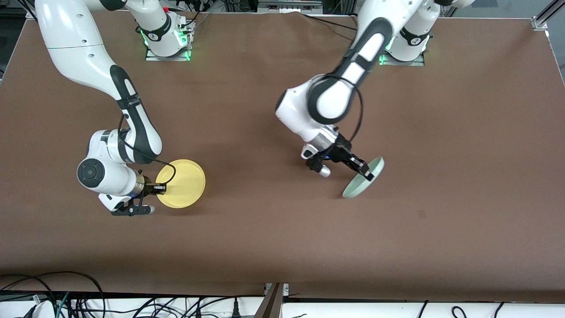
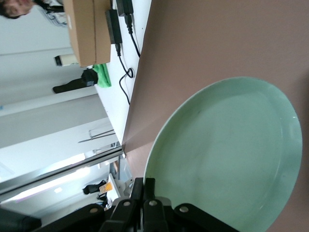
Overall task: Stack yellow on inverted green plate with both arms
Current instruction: 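Flip the green plate with the left gripper while the right gripper grips yellow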
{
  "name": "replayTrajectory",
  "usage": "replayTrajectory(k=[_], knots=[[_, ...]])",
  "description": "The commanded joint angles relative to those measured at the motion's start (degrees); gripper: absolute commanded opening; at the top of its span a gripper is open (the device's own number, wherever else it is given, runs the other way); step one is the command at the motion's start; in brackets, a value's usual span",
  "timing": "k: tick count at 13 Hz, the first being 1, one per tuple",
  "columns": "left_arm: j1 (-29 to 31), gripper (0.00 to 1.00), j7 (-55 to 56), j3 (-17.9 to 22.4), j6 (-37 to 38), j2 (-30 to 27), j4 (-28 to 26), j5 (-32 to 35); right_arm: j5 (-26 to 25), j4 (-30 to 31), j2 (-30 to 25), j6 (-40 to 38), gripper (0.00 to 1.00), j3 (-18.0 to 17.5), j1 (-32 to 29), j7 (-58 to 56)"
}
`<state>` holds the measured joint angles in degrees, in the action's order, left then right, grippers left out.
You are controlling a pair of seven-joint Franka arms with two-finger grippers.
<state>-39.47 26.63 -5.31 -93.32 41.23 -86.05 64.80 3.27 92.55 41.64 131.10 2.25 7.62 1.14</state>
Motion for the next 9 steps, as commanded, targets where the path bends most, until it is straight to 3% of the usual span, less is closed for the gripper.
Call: replayTrajectory(k=[1, 5, 6, 7, 9], knots=[[-5.0, 0.0, 9.1, 1.1, 4.4, 3.7, 2.1, 1.8, 0.8, 0.1, -0.1, -0.3, 0.0, -0.1, -0.5, 1.0], [-9.9, 0.0, 13.5, 0.7, 7.5, 7.9, 6.3, -0.2, 0.8, -0.2, 0.3, -0.3, 0.0, -0.1, -0.4, 3.0], [-10.0, 0.37, 13.9, 0.7, 7.1, 8.4, 7.8, -4.0, 0.8, -0.4, -0.1, -0.4, 0.0, -0.1, -0.5, 3.0], [-9.9, 0.99, 14.1, 0.6, 5.9, 8.4, 9.0, -7.0, 1.0, -0.6, -0.4, -0.5, 0.0, -0.2, -1.2, 4.2], [-9.3, 1.0, 13.8, 0.6, 2.1, 8.2, 12.6, -15.9, 5.9, -2.7, -2.6, -3.9, 0.0, 0.0, -2.1, 4.6]])
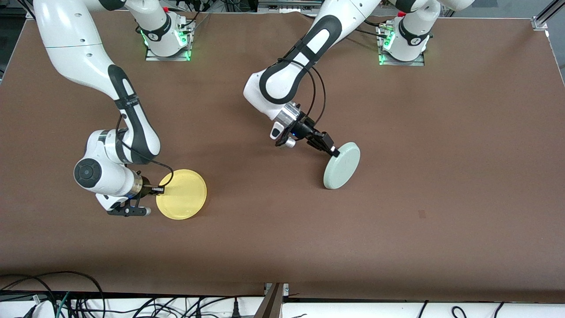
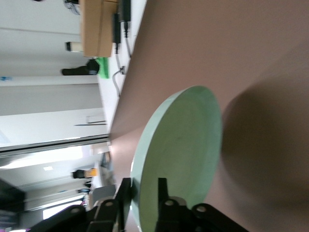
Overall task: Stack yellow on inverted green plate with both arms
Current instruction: 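Flip the green plate with the left gripper while the right gripper grips yellow, then set the green plate upside down and withdraw the left gripper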
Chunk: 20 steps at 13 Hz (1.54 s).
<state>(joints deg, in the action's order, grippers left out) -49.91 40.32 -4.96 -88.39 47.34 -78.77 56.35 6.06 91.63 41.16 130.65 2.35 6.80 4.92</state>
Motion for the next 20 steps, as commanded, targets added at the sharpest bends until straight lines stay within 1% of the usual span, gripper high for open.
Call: replayTrajectory(k=[1, 2, 4, 5, 6, 7, 8, 10, 12, 13, 14, 15, 17, 18, 20], knots=[[1.1, 1.0, 0.9, 0.3, -4.8, 2.0, 7.5, -13.8, 3.5, -3.8, -3.0, -6.2, 0.0, 0.1, -1.5, 0.9], [1.7, 1.0, 1.4, 0.5, -7.7, 1.9, 9.2, -19.5, 4.2, -5.9, -3.4, -9.0, 0.0, 0.3, -2.2, 1.0], [3.1, 1.0, 4.0, 0.4, -15.7, 1.4, 11.2, -29.6, 8.9, -9.2, -3.9, -13.5, 0.0, 0.2, -3.6, 1.0], [4.9, 1.0, 4.1, 0.1, -19.0, 0.7, 11.6, -35.3, 9.7, -9.7, -4.5, -15.1, 0.0, 0.2, -3.7, 1.0], [5.7, 1.0, 4.0, 0.4, -20.6, 0.1, 11.7, -38.5, 9.8, -9.8, -4.6, -15.3, 0.0, 0.1, -3.6, 1.3], [6.8, 1.0, 3.6, 0.6, -20.5, -0.7, 11.6, -39.2, 10.5, -9.9, -4.6, -15.3, 0.0, 0.1, -3.6, 3.0], [10.0, 1.0, 3.4, 0.2, -20.5, -2.2, 11.6, -39.5, 11.9, -9.8, -4.4, -15.2, 0.0, -0.2, -3.5, 5.0], [17.0, 1.0, 2.7, -0.1, -18.9, -5.5, 11.2, -46.3, 14.8, -9.8, -3.6, -14.6, 0.0, -0.4, -2.6, 5.9], [23.5, 1.0, 2.4, -0.3, -14.8, -8.0, 10.7, -46.7, 19.6, -9.7, -3.5, -14.6, 0.0, -0.4, -0.6, 8.0], [25.0, 1.0, -0.1, -0.1, -13.5, -8.7, 10.7, -46.4, 20.6, -9.7, -3.4, -14.5, 0.0, -0.4, 1.1, 11.2], [26.7, 1.0, -5.1, 0.5, -13.0, -9.7, 10.7, -46.4, 20.6, -9.7, -3.3, -14.3, 0.0, -0.4, 2.9, 13.8], [29.7, 1.0, -10.2, 0.4, -12.3, -11.3, 10.7, -46.8, 20.7, -9.5, -3.4, -13.8, 0.0, -0.4, 5.3, 16.2], [36.5, 1.0, -20.6, -0.6, -11.6, -13.7, 10.7, -47.6, 20.7, -9.1, -2.8, -12.0, 0.0, -0.4, 10.0, 21.2], [38.2, 1.0, -24.3, -0.8, -11.1, -15.2, 10.6, -48.3, 20.7, -9.1, -2.4, -10.6, 0.0, -0.4, 12.5, 24.1], [41.4, 1.0, -32.0, -0.8, -5.9, -18.3, 10.6, -48.4, 20.6, -9.0, -0.9, -5.6, 0.0, -0.4, 18.8, 31.4]])
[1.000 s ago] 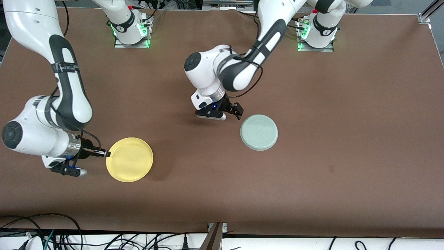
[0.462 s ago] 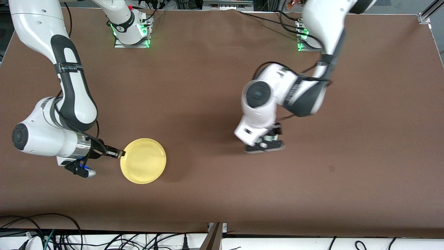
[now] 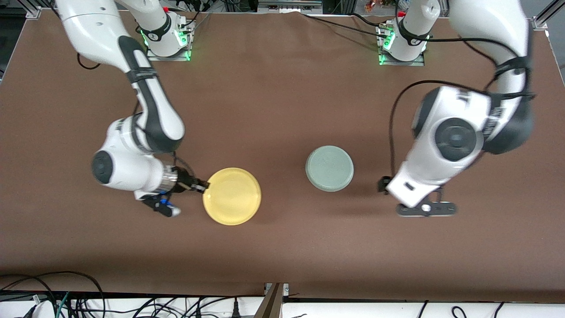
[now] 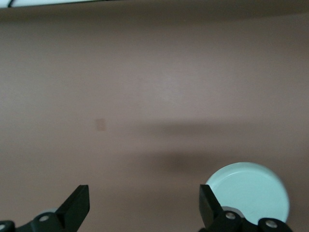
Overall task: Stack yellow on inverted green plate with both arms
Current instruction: 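Carry the yellow plate with the right gripper onto the green plate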
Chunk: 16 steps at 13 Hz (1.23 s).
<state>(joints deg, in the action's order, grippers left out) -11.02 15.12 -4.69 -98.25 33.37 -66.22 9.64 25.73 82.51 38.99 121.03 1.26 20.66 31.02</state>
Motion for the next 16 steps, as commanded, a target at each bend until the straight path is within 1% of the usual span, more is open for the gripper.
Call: replayTrajectory(k=[1, 3, 4, 6, 7, 8, 9, 10, 11, 12, 13, 14, 16], knots=[[3.7, 1.0, -9.3, -1.0, 6.9, -6.1, -2.0, -1.7, 0.8, 0.5, 2.1, 7.5, 0.0, 0.7, 8.5, 9.1], [5.3, 1.0, -10.0, -0.8, 13.1, -9.7, -1.6, -2.1, 0.5, 2.1, 2.6, 14.3, 0.0, 0.8, 14.6, 15.4], [6.9, 1.0, -10.1, -0.6, 14.0, -11.6, -1.9, -2.6, 0.5, 2.2, 3.3, 16.7, 0.0, 0.8, 17.4, 18.1], [10.6, 1.0, -10.4, -0.4, 13.9, -16.3, -5.1, -7.7, 0.1, 2.0, 3.9, 19.8, 0.0, 0.9, 21.2, 22.7], [13.5, 1.0, -11.8, -0.2, 13.9, -18.5, -7.0, -10.2, 0.1, 1.8, 3.9, 20.5, 0.0, 0.9, 23.1, 24.5], [14.8, 1.0, -14.6, -0.2, 13.7, -20.8, -9.5, -11.0, 0.0, 1.5, 3.9, 21.0, 0.0, 0.9, 24.7, 26.3], [14.8, 1.0, -15.8, -0.1, 13.0, -23.8, -13.4, -10.5, 0.0, 1.6, 4.1, 22.2, 0.0, 0.9, 26.1, 27.2], [14.7, 1.0, -15.7, 0.0, 9.9, -27.1, -17.5, -10.4, 0.0, 1.7, 4.7, 23.7, 0.0, 1.0, 28.0, 27.4], [14.0, 1.0, -17.0, 1.3, 5.1, -30.0, -21.8, -9.9, 0.0, 1.7, 5.6, 24.9, 0.0, 1.2, 29.1, 27.5], [11.9, 1.0, -18.3, 4.7, 0.3, -31.8, -25.7, -9.6, -0.1, 1.6, 6.5, 26.4, 0.0, 1.2, 29.3, 27.9], [10.0, 1.0, -18.7, 6.6, -1.6, -32.9, -28.8, -9.6, -0.2, 1.5, 7.2, 28.4, 0.0, 1.3, 29.5, 28.7], [9.8, 1.0, -18.3, 6.6, -1.6, -33.7, -30.3, -9.6, -0.2, 1.5, 7.7, 30.0, 0.0, 1.3, 29.6, 28.9], [9.8, 1.0, -18.2, 6.4, -1.0, -34.2, -31.2, -8.1, -0.3, 1.5, 7.9, 30.5, 0.0, 1.3, 29.5, 28.9]])
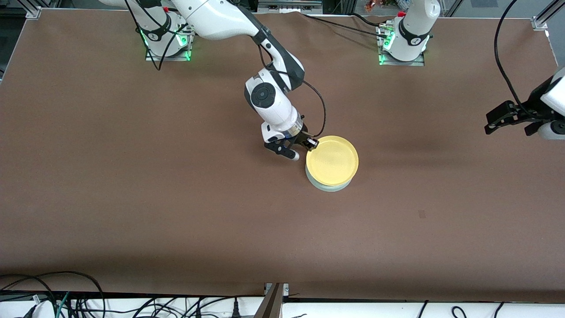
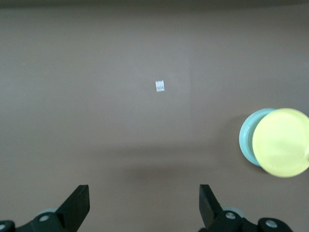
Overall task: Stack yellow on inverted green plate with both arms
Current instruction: 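Lower the yellow plate onto the green plate and open the right gripper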
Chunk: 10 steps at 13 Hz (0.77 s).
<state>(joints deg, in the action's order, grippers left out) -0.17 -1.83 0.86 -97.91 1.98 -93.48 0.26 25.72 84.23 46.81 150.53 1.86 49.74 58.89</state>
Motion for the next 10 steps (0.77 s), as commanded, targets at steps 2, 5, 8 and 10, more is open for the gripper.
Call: replayTrajectory(k=[2, 5, 8, 10], knots=[[-1.0, 1.0, -1.1, 0.7, -0.2, -2.4, -3.6, 2.0, -1.2, -0.2, 0.3, 1.0, 0.0, 0.6, 0.5, 1.1], [-1.4, 1.0, -1.1, 0.5, -0.1, -2.3, -3.5, 2.0, -1.2, -0.2, 1.1, 1.1, 0.0, 0.6, 1.1, 1.2], [-1.3, 1.0, -1.2, 0.4, 0.0, -2.3, -3.4, 1.9, -1.2, -0.2, 1.4, 2.0, 0.0, 0.6, 1.4, 1.2], [-1.1, 1.0, -1.2, 0.4, 0.1, -2.3, -3.5, 1.9, -0.8, -0.2, 1.8, 2.0, 0.06, 0.6, 1.4, 1.2]])
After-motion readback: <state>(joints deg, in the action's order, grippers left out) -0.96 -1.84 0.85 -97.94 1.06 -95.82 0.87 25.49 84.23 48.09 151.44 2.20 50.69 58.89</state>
